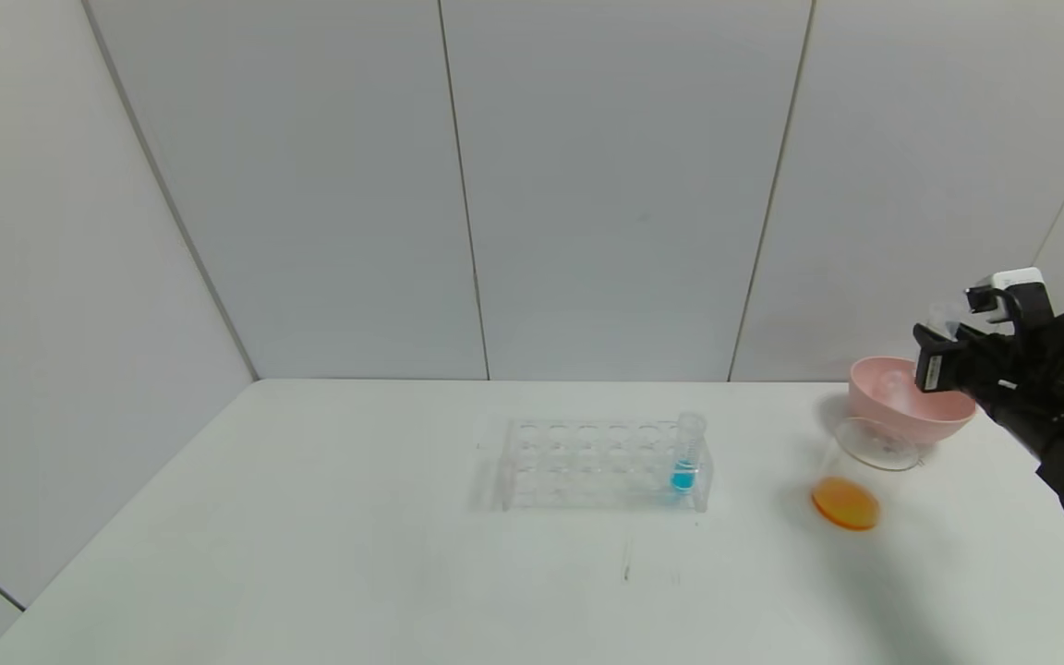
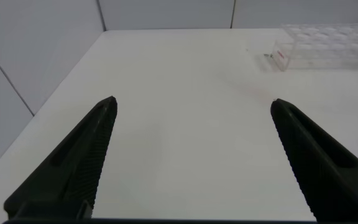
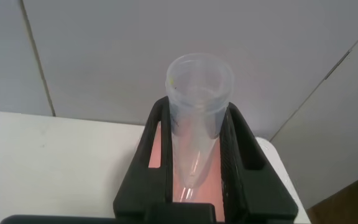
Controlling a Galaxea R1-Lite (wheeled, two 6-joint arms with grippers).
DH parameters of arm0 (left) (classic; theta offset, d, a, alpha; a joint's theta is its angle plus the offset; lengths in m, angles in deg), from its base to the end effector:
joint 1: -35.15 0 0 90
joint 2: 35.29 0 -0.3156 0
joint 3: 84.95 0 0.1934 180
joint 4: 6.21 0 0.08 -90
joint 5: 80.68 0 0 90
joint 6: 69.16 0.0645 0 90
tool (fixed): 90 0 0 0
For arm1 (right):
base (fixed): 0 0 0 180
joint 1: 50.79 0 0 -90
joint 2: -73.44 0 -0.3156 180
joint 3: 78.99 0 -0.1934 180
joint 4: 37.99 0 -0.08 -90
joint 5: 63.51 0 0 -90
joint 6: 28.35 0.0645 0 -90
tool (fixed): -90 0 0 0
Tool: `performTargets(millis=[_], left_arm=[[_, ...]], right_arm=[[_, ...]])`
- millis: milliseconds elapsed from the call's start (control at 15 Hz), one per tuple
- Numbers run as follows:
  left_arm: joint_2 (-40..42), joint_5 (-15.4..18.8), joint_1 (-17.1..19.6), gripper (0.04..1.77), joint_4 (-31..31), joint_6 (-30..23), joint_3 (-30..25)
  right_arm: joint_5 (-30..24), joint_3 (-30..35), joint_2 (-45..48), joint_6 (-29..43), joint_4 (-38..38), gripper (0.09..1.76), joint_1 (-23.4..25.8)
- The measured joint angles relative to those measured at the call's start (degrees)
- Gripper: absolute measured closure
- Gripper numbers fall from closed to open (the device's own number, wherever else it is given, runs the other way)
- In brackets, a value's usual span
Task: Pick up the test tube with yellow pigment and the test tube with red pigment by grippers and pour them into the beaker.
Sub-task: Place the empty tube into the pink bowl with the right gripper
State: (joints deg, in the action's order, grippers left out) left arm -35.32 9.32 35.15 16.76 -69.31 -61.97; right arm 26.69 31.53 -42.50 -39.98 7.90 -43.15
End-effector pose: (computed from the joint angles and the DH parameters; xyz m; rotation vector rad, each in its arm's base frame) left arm 0.0070 0.0000 0.0755 -0.0026 0.0003 0.0000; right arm 0.4121 -0.0555 0.1422 -0.2020 0.0238 -0.1354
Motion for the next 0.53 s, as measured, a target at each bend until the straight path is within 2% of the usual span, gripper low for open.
performTargets(millis=[133, 333, 533], left_arm=[[0.0, 0.0, 0.0, 0.05, 0.0, 0.0, 0.0], [0.0, 0.0, 0.0, 0.05, 0.0, 0.0, 0.0], [0.0, 0.0, 0.0, 0.05, 0.0, 0.02, 0.0]], right_arm=[[-0.02, 0.17, -1.87, 0.02, 0.77, 1.35, 0.49], [0.01, 0.27, -3.86, -0.52, 1.43, 0.99, 1.1], [0.04, 0.06, -4.46, -0.52, 1.48, 0.72, 1.54]])
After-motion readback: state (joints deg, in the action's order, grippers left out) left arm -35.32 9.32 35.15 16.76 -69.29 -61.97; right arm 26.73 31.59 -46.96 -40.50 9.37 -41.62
